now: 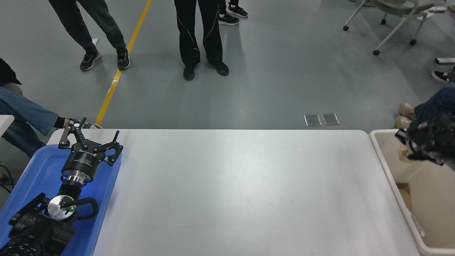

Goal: Pick up paper ball place in dustbin

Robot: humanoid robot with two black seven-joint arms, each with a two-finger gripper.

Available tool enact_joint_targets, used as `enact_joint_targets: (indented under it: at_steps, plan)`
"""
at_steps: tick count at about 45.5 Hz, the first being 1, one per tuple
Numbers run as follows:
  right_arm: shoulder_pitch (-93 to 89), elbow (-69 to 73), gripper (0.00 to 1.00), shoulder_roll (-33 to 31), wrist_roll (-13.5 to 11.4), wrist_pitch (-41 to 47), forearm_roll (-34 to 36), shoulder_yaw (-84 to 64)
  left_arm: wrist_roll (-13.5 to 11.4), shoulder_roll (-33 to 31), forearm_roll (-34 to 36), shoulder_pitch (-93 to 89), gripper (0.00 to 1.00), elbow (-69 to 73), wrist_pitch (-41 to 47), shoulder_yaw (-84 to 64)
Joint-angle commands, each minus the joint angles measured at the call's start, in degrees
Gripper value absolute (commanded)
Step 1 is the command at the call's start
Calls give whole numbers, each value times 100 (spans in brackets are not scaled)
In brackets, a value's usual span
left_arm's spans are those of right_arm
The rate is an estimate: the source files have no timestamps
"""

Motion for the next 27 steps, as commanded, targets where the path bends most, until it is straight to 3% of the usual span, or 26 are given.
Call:
enact_joint_targets:
  at_steps: [1, 19, 20, 22, 23, 25, 27]
  plan:
    - [-862, -604, 0, 348, 19, -883, 71, 563, 0, 2, 1, 0, 99, 5, 0, 0]
    - [-906, -534, 1, 322, 19, -1050, 80, 580, 0, 2, 1, 0, 99, 5, 0, 0]
    - [-906, -534, 17, 331, 11, -1042, 80, 580, 0, 2, 1, 0, 99, 5, 0, 0]
    - [-906, -542, 68, 331, 10, -1059, 71, 572, 0, 2, 1, 0, 99, 5, 0, 0]
    - [-898, -543, 88, 331, 2, -1050, 80, 572, 0, 2, 1, -8, 99, 5, 0, 0]
    - [-889, -516, 100, 366, -33, -971, 89, 572, 0, 2, 1, 0, 99, 5, 0, 0]
    - [-880, -516, 100, 366, -33, -962, 89, 572, 0, 2, 1, 0, 99, 5, 0, 0]
